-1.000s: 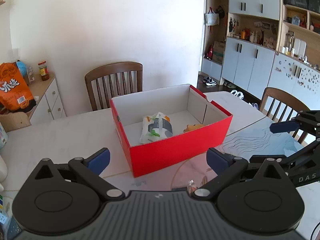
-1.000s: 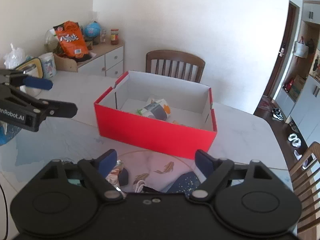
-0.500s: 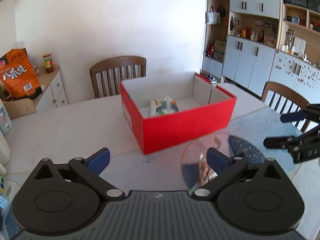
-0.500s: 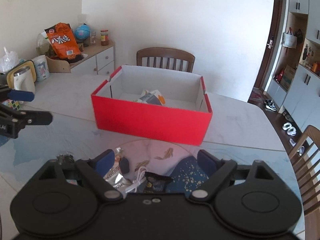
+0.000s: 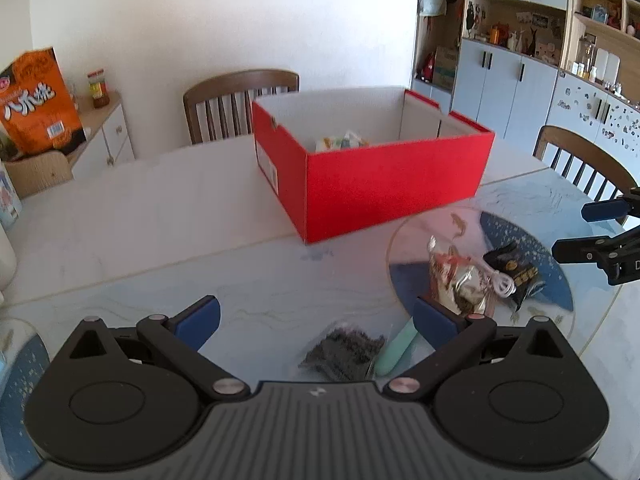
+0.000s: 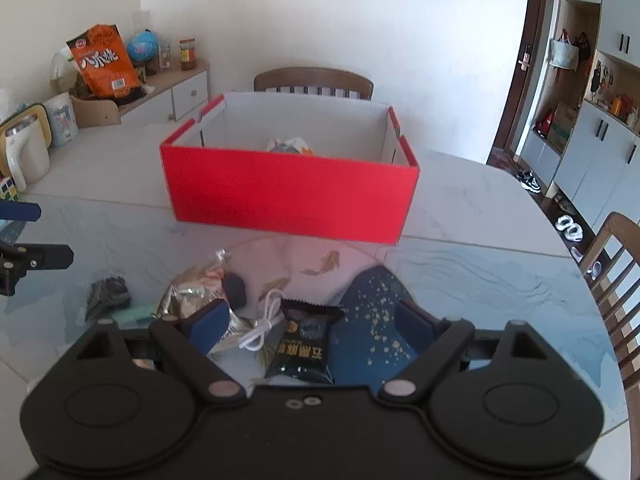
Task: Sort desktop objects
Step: 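Withdraw both grippers from the box back over the table items, then grasp clear bag of dark grey items with left gripper while right grasps black snack packet, then lift the clear bag with left gripper while right gripper lifts the snack packet, then carry clear bag over red box with left gripper while right carries snack packet there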
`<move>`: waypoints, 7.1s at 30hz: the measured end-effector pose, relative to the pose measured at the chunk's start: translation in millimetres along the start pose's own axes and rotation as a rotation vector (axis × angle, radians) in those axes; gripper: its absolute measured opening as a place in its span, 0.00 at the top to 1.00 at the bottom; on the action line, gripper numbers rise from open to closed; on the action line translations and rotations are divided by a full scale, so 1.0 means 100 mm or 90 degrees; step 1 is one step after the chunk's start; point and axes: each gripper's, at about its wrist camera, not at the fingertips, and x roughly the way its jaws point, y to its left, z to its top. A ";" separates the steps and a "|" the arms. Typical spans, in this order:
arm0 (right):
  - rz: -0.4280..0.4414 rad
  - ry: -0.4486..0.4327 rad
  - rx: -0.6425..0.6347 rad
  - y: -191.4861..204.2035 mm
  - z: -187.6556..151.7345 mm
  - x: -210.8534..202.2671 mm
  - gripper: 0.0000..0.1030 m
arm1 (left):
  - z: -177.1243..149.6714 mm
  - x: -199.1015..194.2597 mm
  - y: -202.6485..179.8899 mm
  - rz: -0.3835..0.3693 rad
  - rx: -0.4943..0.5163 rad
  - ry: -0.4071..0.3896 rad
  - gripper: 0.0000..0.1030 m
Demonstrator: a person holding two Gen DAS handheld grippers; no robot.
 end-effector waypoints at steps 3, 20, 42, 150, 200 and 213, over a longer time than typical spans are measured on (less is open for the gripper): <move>-0.006 0.008 -0.001 0.01 -0.04 0.08 0.13 | -0.06 0.09 0.01 0.004 0.009 0.012 0.00; -0.011 0.058 -0.009 0.00 -0.22 0.46 0.14 | -0.31 0.51 0.06 -0.010 0.035 0.069 0.00; -0.022 0.093 -0.029 0.02 -0.29 0.73 0.24 | -0.37 0.62 0.04 -0.013 0.078 0.060 0.01; 0.008 0.052 0.055 -0.09 -0.17 0.46 0.64 | -0.21 0.55 -0.10 -0.033 0.047 0.043 0.68; 0.054 0.014 -0.033 -0.02 0.85 -0.20 0.64 | 1.12 -0.04 -0.57 -0.031 0.036 0.019 0.67; 0.066 0.013 -0.031 -0.20 1.18 -0.07 0.64 | 1.49 0.12 -0.58 -0.033 0.020 0.023 0.67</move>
